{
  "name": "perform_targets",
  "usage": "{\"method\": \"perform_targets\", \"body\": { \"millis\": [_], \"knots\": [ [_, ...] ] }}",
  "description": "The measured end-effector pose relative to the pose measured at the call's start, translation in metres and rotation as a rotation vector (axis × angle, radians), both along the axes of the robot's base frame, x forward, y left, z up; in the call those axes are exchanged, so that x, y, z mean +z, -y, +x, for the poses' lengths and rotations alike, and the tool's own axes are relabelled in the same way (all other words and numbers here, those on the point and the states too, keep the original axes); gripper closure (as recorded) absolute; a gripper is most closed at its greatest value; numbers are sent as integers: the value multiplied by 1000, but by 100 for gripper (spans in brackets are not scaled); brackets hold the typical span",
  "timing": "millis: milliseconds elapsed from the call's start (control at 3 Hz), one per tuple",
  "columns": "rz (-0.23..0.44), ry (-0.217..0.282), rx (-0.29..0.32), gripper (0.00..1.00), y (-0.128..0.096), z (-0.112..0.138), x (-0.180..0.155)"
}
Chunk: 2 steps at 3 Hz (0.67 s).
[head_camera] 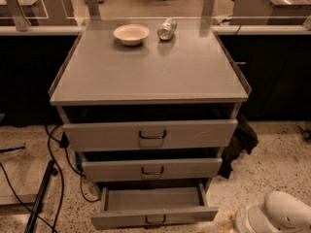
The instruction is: Close bottom drawer
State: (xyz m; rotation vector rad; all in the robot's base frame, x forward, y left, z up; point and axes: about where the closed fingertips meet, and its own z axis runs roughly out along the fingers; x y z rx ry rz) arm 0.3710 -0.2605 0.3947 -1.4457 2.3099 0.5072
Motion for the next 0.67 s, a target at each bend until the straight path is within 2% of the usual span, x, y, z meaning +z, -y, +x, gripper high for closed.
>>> {"method": "perform_targets", "body": {
  "millis": [333, 667],
  "knots": [
    [90, 84, 38, 100, -11, 8, -51],
    [235, 169, 108, 100, -38, 17, -124]
  ]
}}
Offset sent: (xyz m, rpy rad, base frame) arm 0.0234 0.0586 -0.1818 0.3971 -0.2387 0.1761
